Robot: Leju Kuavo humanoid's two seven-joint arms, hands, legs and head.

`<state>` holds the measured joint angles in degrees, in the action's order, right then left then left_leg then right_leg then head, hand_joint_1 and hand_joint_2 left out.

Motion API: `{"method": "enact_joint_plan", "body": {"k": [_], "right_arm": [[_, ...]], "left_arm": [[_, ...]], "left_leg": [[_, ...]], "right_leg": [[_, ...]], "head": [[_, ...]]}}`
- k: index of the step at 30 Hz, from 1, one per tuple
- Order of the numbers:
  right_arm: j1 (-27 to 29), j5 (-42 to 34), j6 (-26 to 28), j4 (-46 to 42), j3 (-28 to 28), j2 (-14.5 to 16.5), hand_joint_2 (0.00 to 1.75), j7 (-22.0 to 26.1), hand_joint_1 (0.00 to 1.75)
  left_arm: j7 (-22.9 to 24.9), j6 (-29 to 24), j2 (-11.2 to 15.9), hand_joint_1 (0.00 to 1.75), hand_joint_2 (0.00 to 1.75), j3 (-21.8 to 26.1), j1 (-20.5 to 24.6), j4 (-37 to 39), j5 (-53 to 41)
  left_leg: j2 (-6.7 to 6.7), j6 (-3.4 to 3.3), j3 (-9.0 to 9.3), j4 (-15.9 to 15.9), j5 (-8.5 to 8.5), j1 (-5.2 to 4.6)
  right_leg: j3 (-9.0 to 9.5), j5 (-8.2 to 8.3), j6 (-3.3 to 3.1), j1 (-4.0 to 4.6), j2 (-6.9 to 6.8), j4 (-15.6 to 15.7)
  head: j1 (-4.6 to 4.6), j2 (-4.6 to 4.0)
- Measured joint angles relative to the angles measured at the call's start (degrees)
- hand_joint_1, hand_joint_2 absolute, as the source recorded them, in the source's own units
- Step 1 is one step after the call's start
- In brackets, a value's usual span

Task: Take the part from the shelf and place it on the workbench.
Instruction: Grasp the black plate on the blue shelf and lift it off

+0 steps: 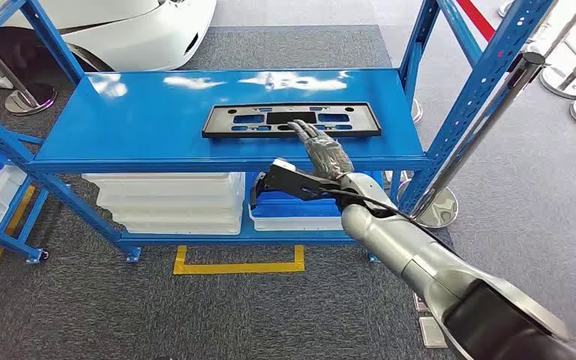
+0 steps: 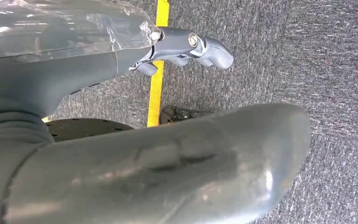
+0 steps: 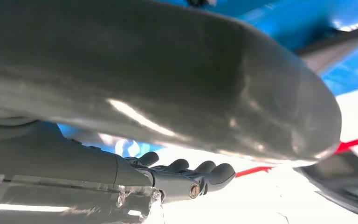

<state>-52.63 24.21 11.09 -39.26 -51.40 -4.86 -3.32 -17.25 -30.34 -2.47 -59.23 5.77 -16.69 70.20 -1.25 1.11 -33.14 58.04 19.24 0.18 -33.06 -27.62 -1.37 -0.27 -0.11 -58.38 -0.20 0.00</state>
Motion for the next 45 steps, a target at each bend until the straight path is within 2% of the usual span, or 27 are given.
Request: {"method": "enact_joint_plan", "body": {"k": [5, 11, 20, 45], "right_arm": [[-4.5, 5.79, -3.04, -0.95, -2.64, 2.18, 0.0, -1.03, 0.0], [-9.66, 12.17, -9.13, -0.42, -7.05, 5.02, 0.0, -2.79, 0.0], [-13.67, 18.39, -18.04, 5.49, -13.11, 6.86, 0.0, -5.9, 0.0], [-15.41, 18.88, -20.51, 12.62, -17.29, 7.75, 0.0, -8.98, 0.0]], "left_arm": [[0.01, -0.59, -0.17, 0.0, 0.0, -0.84, 0.16, 0.01, 0.26], [0.2, -1.44, -0.38, 0.0, 0.0, -1.52, 0.27, 0.01, 0.98], [0.86, -2.28, -0.42, 0.0, 0.0, -2.64, 0.28, 0.05, 2.28], [3.36, -0.92, -0.58, 0.0, 0.0, -2.82, 0.29, 0.42, 2.98]], "left_leg": [[-0.04, 0.0, -0.01, 0.0, -0.01, 0.0], [-0.03, 0.0, -0.02, 0.0, -0.01, 0.0], [-0.03, 0.0, -0.02, 0.01, -0.01, 0.0], [-0.01, 0.0, -0.01, 0.04, -0.01, 0.0]], "right_leg": [[0.0, 0.0, 0.0, 0.01, -0.02, 0.0], [-0.03, 0.0, 0.0, 0.03, -0.01, 0.01], [-0.02, 0.01, 0.01, 0.01, -0.01, 0.03], [-0.03, 0.01, 0.0, 0.02, 0.01, 0.04]], "head": [[0.01, 0.0], [0.0, 0.0], [0.09, 0.0], [0.07, 0.0]]}}
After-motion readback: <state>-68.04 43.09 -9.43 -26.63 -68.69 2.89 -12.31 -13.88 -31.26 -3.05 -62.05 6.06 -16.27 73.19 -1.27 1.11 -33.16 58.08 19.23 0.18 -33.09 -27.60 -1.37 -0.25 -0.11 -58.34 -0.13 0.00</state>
